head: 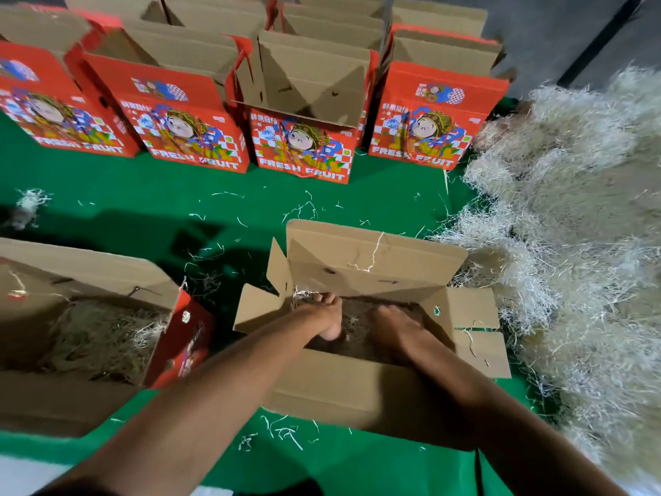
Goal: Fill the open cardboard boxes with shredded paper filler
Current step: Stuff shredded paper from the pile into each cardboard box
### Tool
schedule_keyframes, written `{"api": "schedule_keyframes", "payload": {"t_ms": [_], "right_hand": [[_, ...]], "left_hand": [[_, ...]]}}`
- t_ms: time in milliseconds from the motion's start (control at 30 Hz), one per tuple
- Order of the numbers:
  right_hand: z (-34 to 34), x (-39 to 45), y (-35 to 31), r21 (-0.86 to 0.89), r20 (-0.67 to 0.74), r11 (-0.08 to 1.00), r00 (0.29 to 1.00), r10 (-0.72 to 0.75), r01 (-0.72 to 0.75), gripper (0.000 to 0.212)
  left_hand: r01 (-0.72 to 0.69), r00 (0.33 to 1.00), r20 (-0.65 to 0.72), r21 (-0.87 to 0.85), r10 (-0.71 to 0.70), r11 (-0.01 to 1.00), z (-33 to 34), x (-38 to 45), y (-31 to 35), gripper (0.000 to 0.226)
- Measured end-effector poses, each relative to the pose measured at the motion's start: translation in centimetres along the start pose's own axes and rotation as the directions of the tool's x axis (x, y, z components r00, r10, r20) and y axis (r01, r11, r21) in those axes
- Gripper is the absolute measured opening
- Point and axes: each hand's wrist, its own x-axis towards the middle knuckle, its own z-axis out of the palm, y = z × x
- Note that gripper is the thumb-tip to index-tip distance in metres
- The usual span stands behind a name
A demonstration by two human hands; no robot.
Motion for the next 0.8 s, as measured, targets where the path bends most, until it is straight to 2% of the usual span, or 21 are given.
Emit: {"api": "schedule_keyframes", "payload": {"t_ms": [67, 133, 267, 333, 367, 400, 467, 500, 567, 667, 733, 800], "right_hand": [[-0.5, -0.8, 0.7, 0.016, -0.112, 0.999, 0.993, 0.050, -0.048, 0.026], [-1.5, -1.8, 1.0, 0.052, -0.193, 0.993, 0.974, 0.117, -0.109, 0.025], [-2.7, -3.3, -0.1, 0.011, -0.534, 0.988, 0.835, 0.135, -0.153, 0.021], [-2.6, -3.5, -0.4, 0.008, -0.603, 0.983, 0.783, 0.152, -0.185, 0.021], [-2.0, -3.5, -0.3, -0.012, -0.581, 0.982, 0.801, 0.148, -0.191, 0.018], [-1.5, -3.1, -0.1, -0.025, -0.511, 0.983, 0.847, 0.144, -0.182, 0.019], [-0.1, -2.1, 0.7, 0.106, -0.234, 0.980, 0.953, 0.192, -0.171, 0.025], [0.6, -1.8, 1.0, 0.180, -0.090, 0.967, 0.976, 0.198, -0.180, 0.026], [1.2, -1.6, 1.1, 0.221, 0.088, 0.955, 0.979, 0.183, -0.199, 0.035], [1.2, -0.8, 0.8, 0.180, 0.117, 0.970, 0.983, 0.143, -0.163, 0.053], [0.5, -0.7, 0.9, 0.098, 0.151, 0.991, 0.986, 0.077, -0.093, 0.048], [-0.1, -0.9, 1.3, 0.035, 0.113, 0.999, 0.993, 0.037, -0.041, 0.037]], "left_hand": [[0.017, 1.000, 0.012, -0.060, -0.016, 0.998, -0.6, -0.6, 0.3, 0.066], [0.023, 0.999, -0.036, -0.113, -0.027, 0.993, -1.3, -1.4, 0.6, 0.051], [-0.010, 0.973, -0.229, -0.140, -0.022, 0.990, -1.7, -2.6, 1.2, 0.017], [0.017, 0.974, -0.223, -0.146, -0.049, 0.989, -1.7, -2.5, 0.9, 0.020], [0.044, 0.984, -0.166, -0.146, -0.069, 0.988, -1.5, -2.3, 0.6, 0.027], [0.078, 0.992, -0.086, -0.139, -0.090, 0.987, -1.2, -2.2, 0.1, 0.037], [0.135, 0.990, 0.049, -0.096, -0.131, 0.986, -0.4, -1.5, -0.8, 0.052], [0.146, 0.986, 0.094, -0.053, -0.140, 0.988, 0.0, -1.2, -1.0, 0.055], [0.130, 0.978, 0.159, 0.020, -0.132, 0.991, 0.5, -0.7, -0.8, 0.059], [0.106, 0.975, 0.192, 0.028, -0.109, 0.994, 0.8, -0.6, -0.5, 0.055], [0.106, 0.976, 0.188, 0.027, -0.109, 0.994, 0.6, -0.9, -0.7, 0.053], [0.123, 0.980, 0.152, 0.038, -0.127, 0.992, -0.4, -1.7, -0.8, 0.055]]}}
